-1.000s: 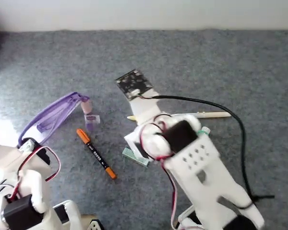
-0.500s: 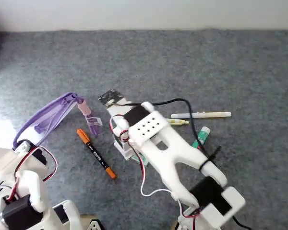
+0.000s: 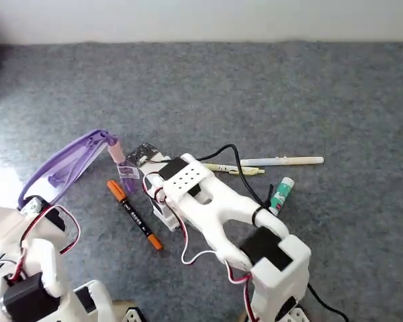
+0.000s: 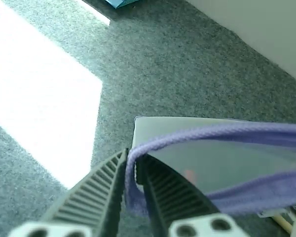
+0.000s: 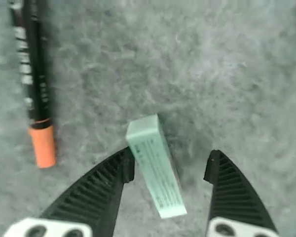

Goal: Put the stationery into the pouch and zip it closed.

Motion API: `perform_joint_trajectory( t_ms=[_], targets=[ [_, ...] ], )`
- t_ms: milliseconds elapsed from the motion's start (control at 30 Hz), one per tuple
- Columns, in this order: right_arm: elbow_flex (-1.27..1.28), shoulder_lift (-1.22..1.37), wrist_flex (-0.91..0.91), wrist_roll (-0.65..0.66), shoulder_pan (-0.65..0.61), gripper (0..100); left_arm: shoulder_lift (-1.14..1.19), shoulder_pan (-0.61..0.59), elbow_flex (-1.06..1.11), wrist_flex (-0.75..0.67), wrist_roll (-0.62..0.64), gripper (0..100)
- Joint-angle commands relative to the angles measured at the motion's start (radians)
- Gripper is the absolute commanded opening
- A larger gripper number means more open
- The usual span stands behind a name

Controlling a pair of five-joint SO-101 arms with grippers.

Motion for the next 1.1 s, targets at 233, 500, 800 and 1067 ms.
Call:
perform_joint_trajectory(
  t_ms=[233,500,800,1067],
  targets=[
    [-0.012,0.015,0.035,0.011,0.03,3.9,0.008,-0.009,0.01,-0.006,0.009,1],
    [-0.009,-0.217,0.234,0.005,0.122,0.8,0.008,-0.008,0.024,-0.005,0.009,1],
    [-0.012,-0.697,0.361,0.003,0.119,0.8,0.071,-0.006,-0.09,0.014,0.009,1],
    [-0.012,-1.032,0.09,0.009,-0.056,0.8,0.384,0.126,-0.348,0.051,0.049,1]
  ],
)
